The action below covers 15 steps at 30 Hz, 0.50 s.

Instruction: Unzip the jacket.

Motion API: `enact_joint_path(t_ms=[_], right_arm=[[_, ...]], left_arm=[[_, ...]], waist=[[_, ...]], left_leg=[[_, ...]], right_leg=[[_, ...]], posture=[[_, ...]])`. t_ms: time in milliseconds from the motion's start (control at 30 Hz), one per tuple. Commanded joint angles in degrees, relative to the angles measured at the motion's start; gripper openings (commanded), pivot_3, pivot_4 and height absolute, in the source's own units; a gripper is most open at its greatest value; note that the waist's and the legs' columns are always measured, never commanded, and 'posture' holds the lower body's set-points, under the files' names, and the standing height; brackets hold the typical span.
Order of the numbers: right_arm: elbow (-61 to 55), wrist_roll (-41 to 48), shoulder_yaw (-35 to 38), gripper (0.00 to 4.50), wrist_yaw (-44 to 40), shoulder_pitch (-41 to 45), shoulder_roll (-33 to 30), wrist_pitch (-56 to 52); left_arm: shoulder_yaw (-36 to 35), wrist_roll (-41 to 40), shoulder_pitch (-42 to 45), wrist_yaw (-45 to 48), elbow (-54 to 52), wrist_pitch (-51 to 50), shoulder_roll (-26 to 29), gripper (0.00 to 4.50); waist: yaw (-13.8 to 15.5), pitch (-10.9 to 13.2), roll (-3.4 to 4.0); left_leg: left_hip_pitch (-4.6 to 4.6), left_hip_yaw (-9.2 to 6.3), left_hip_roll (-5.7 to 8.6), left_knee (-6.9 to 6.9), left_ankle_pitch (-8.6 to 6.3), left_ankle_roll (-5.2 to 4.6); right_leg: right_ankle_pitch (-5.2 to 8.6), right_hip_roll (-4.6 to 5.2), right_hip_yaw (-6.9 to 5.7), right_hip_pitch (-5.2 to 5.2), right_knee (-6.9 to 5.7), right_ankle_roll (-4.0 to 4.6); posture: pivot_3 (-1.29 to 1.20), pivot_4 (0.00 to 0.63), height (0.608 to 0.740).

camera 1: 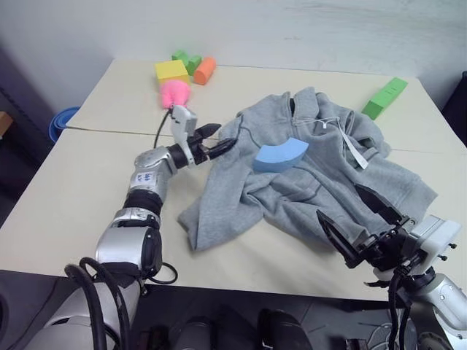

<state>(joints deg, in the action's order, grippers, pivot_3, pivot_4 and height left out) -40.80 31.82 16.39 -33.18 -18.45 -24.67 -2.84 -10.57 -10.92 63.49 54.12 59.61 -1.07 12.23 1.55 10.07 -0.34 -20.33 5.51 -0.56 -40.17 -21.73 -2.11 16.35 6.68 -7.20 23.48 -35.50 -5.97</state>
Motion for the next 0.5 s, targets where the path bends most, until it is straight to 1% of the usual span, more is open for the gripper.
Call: enact_joint_path(t_ms=[33, 167, 200, 300, 400, 500], right_arm=[[-1.2, 1.2, 1.1, 4.50, -0.5, -0.1, -0.7, 0.4], [-1.4, 1.0, 1.0, 4.50, -0.4, -0.1, -0.8, 0.3], [-1.4, 0.9, 0.9, 4.50, -0.3, -0.1, -0.8, 0.3], [-1.5, 0.3, 0.5, 4.50, 0.1, -0.1, -0.6, 0.3], [-1.6, -0.3, 0.2, 4.50, 0.5, -0.3, -0.3, 0.5], [-1.7, -0.9, 0.0, 4.50, 0.8, -0.9, 0.2, 1.0]], left_arm=[[1.2, -1.1, 1.6, -2.1, -2.0, -5.4, -3.3, 4.47], [1.3, -1.2, 3.7, -4.9, 0.0, -9.3, -7.4, 4.47], [1.8, -0.1, 4.7, -7.6, 1.8, -10.8, -8.3, 4.47], [2.4, 2.2, 6.6, -16.1, 6.5, -10.4, -10.0, 4.47], [1.6, 2.6, 7.6, -22.2, 9.3, -8.8, -10.9, 4.47], [0.6, 1.7, 8.1, -22.9, 10.8, -8.3, -12.0, 4.47]], waist=[[-0.1, 0.0, 0.00], [-0.1, 0.0, -0.02], [-0.1, 0.0, -0.02], [-0.1, 0.0, -0.02], [-0.1, 0.0, -0.02], [-0.1, 0.0, -0.02]], left_leg=[[0.00, 0.01, 0.00, 0.00, 0.00, 0.00], [0.00, 0.02, -0.01, 0.00, 0.00, 0.00], [-0.01, 0.02, -0.01, 0.00, 0.00, 0.00], [0.01, 0.03, -0.02, 0.01, 0.00, 0.00], [0.03, 0.04, -0.08, 0.04, 0.00, 0.00], [0.02, 0.04, -0.12, 0.05, 0.00, 0.00]], right_leg=[[0.00, 0.00, 0.00, 0.00, 0.00, 0.00], [0.00, -0.01, 0.02, 0.02, 0.01, 0.00], [0.00, -0.01, 0.02, 0.02, 0.01, 0.00], [0.00, 0.00, 0.06, 0.01, 0.03, 0.00], [0.00, 0.00, 0.08, 0.01, 0.03, 0.00], [0.00, 0.00, 0.07, 0.04, 0.02, 0.00]], posture=[[0.00, 0.150, 0.740], [0.00, 0.150, 0.740], [0.00, 0.150, 0.740], [0.00, 0.150, 0.740], [0.00, 0.150, 0.740], [0.00, 0.150, 0.740]])
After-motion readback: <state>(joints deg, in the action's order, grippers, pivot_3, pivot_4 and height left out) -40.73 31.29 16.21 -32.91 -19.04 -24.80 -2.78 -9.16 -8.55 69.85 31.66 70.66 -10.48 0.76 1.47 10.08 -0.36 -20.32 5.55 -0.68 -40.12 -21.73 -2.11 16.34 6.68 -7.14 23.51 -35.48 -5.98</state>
